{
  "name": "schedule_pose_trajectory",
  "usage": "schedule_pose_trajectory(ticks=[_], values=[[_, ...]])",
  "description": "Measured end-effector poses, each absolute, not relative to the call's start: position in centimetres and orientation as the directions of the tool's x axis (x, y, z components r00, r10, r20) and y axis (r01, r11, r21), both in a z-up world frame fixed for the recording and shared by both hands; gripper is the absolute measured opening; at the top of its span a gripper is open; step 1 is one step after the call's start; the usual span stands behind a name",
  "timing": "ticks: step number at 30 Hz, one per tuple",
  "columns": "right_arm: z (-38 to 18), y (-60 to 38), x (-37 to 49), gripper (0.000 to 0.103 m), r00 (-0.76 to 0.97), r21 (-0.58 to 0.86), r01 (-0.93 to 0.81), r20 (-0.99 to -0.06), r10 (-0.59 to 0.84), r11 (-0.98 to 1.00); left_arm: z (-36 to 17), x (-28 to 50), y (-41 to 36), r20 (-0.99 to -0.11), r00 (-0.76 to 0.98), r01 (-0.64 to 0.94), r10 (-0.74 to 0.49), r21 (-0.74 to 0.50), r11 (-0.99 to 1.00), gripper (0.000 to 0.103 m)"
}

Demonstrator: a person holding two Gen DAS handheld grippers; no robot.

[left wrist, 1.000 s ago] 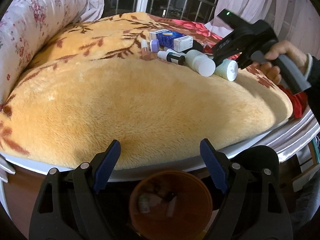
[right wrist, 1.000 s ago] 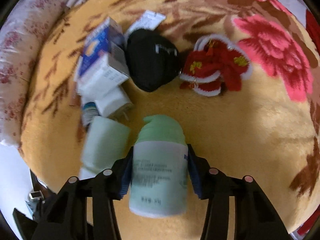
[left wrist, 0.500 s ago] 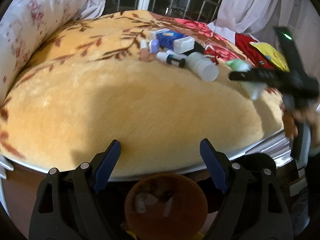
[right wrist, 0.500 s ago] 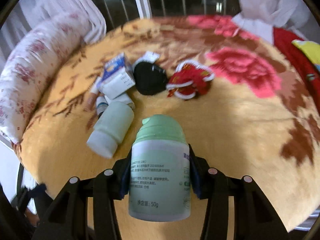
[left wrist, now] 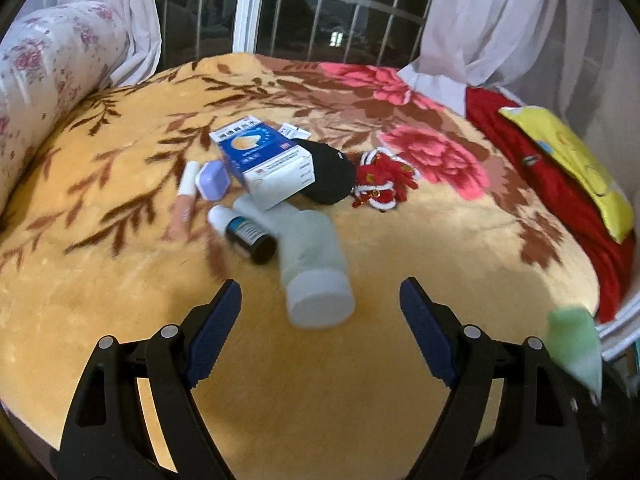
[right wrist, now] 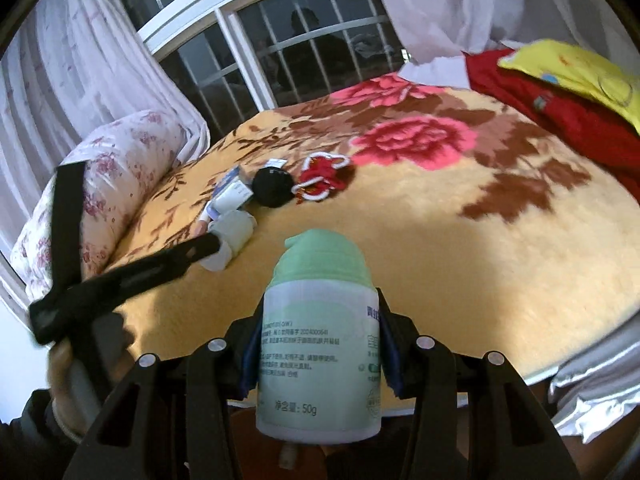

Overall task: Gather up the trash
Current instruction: 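Grasp the white-capped translucent bottle with the left gripper while the right holds the jar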

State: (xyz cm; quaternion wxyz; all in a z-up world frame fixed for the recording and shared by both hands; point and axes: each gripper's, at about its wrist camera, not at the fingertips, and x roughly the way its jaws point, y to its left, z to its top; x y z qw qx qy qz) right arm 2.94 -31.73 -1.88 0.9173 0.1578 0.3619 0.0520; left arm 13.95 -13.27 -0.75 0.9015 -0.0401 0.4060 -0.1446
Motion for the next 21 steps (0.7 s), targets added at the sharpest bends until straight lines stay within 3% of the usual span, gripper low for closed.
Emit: schedule_pose_trajectory(ticks=[12, 16, 18, 21], values=[[-4.1, -33.1, 2.6, 0.047, 0.738, 0.357, 0.028, -0.638, 0.222, 0.934, -3.9, 18.9, -15.3, -0.780, 0.587, 0.121, -0.219, -0.183, 0.976, 0.078], [-4.2, -33.0, 2.7, 0.047, 0.742, 0.362, 0.027, -0.632, 0.224, 0.932, -5.0, 19.7, -16.1, -0.794, 0.586, 0.113, -0.164, -0.120, 0.986, 0.060], [-4.3, -33.0, 2.7, 0.047, 0.744, 0.361, 0.028, -0.630, 0.222, 0.932, -5.0, 19.5, -16.3, -0.785, 0.601, 0.110, -0.149, -0.103, 0.989, 0.045], [-4.3, -33.0, 2.7, 0.047, 0.744, 0.363, 0.029, -0.630, 0.222, 0.931, -4.9, 19.1, -16.2, -0.772, 0.617, 0.115, -0.156, -0.108, 0.987, 0.040]])
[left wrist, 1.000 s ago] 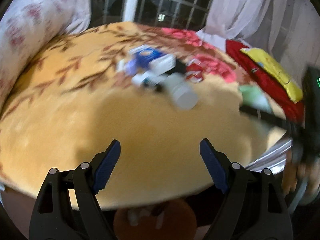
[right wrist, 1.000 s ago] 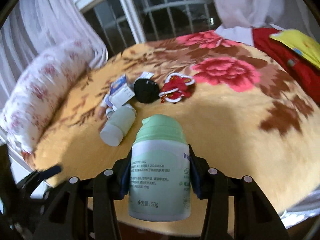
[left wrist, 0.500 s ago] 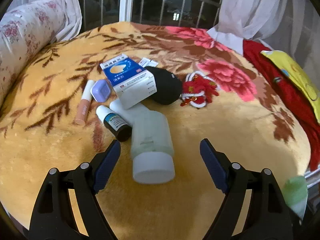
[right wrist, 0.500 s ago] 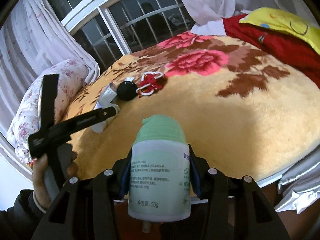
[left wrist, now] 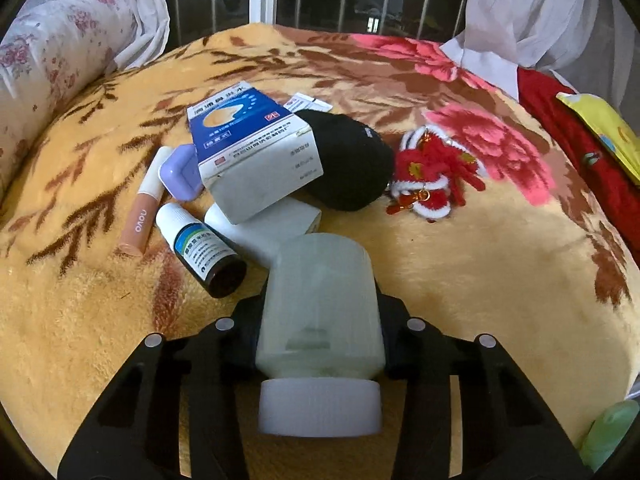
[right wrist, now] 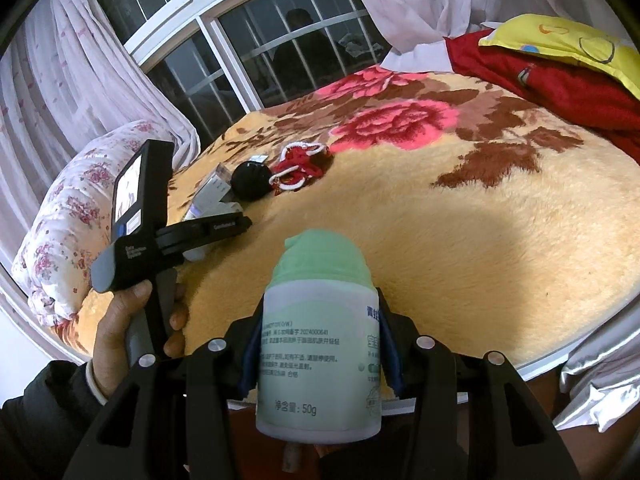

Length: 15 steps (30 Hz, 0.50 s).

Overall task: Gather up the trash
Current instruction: 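Grasp the white-capped translucent bottle with the left gripper while the right holds the jar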

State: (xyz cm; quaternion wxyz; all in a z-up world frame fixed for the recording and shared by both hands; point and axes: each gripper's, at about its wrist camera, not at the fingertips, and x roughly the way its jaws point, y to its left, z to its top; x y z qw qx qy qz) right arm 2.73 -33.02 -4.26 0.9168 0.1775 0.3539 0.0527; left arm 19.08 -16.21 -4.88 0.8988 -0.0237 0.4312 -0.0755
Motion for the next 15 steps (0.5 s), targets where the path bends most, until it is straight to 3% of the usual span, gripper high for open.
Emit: schedule_pose_trajectory(ticks=[15], values=[[-2.5, -29.3, 2.1, 0.047, 0.754, 0.333, -0.039, -0.609, 0.246, 0.942, -2.0, 11.2, -11.3, -0.686, 0.672, 0.242, -0.281, -0.156, 0.958, 0.040]])
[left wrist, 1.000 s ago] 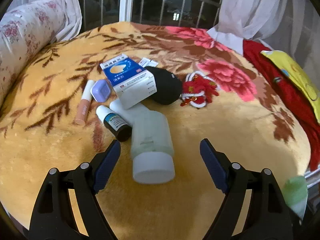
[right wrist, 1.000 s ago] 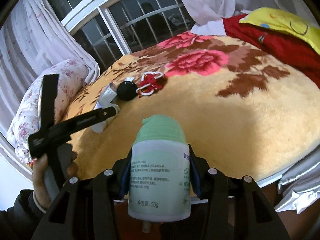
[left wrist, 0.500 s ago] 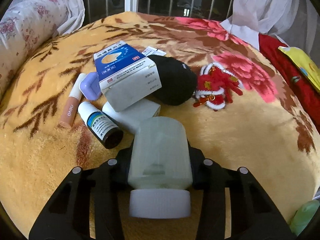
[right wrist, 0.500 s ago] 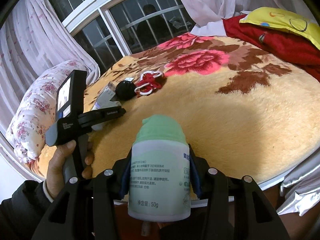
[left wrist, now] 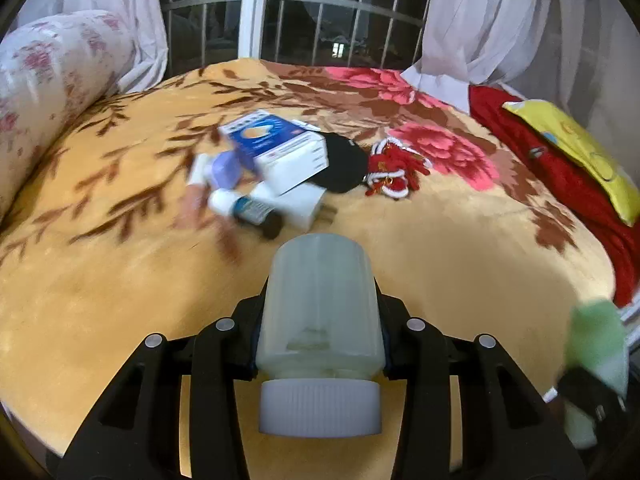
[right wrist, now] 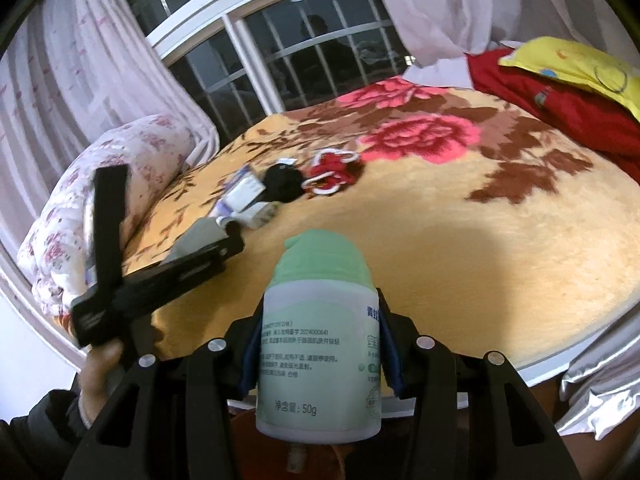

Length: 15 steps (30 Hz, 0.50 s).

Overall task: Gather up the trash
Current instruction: 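Lower both grippers into the orange bin and release both bottles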

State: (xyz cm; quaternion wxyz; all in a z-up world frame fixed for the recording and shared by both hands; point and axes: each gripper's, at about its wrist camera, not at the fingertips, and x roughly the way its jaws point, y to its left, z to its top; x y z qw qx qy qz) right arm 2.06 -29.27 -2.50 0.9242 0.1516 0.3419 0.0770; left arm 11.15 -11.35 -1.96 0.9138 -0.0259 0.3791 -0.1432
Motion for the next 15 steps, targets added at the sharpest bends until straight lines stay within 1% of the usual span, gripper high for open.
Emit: schedule_pose_trajectory(ticks=[4, 8, 12, 15], values=[[-2.2, -26.5, 1.2, 0.047, 0.742, 0.320, -0.087, -0.611, 0.275, 0.944, -1.3, 7.4, -8.2, -0.674, 0.681, 0.261, -0.286, -0.141, 0.955, 0.040], [-2.2, -23.7, -0.1, 0.047, 0.723, 0.307, -0.138, -0.619, 0.308, 0.942, -1.7, 3.7, -4.9, -0.685, 0.674, 0.253, -0.278, -0.139, 0.957, 0.040], [-2.7, -21.3, -2.1, 0.047, 0.694, 0.283, -0.190, -0.638, 0.332, 0.940, -2.5, -0.2, -2.4, -0.691, 0.676, 0.242, -0.254, -0.118, 0.963, 0.040], [-3.9, -19.7, -3.6, 0.047, 0.657, 0.268, -0.219, -0.670, 0.345, 0.938, -3.5, -2.5, -1.5, -0.708, 0.663, 0.239, -0.244, -0.108, 0.965, 0.040]])
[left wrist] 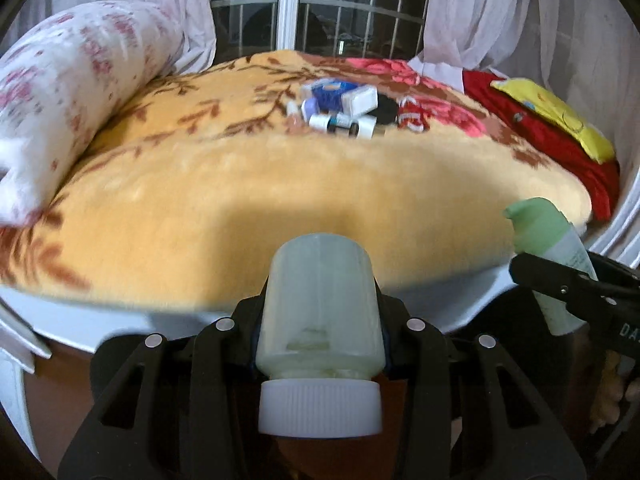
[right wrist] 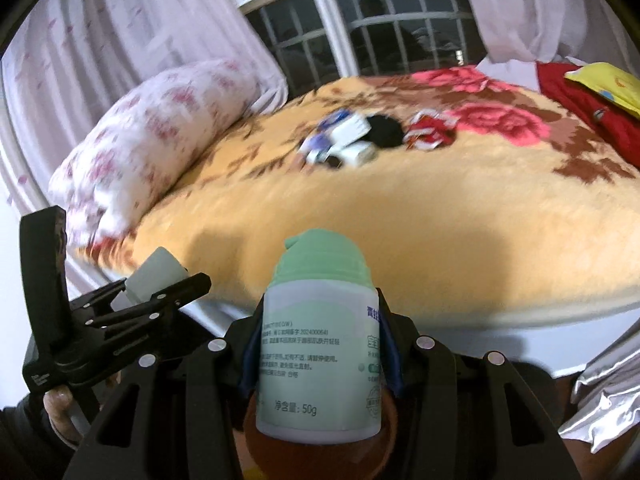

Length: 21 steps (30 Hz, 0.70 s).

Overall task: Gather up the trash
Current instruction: 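Lower both grippers into the orange bin and release both bottles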

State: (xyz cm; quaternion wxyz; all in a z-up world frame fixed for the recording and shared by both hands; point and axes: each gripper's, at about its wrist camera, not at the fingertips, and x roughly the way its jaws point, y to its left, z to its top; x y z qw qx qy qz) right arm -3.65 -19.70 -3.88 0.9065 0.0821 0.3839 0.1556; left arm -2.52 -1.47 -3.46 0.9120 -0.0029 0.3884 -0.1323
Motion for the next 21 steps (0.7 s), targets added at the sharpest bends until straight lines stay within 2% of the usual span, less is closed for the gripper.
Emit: schedule_pose_trajectory(ticks=[11, 19, 21], values=[[-10.5, -17.7, -5.2, 0.048, 0.506, 0.229, -0.211, -0.807, 0.306, 0.950, -9.8, -4.3, -2.6, -0.818, 0.521, 0.262, -0.244, -0.119, 0.958, 0.040], [-12.6, -17.9, -4.2, 0.049, 0.445, 0.245, -0.174, -0.844, 0.298, 0.954, -12.1, -3.3, -3.0, -0.864, 0.452, 0.251, -0.220, -0.114, 0.961, 0.041], [-12.7, -18.1, -4.0, 0.052, 0.443, 0.249, -0.165, -0.846, 0.297, 0.954, -12.5, -3.1, -2.9, -0.873, 0.440, 0.237, -0.209, -0.112, 0.965, 0.046]])
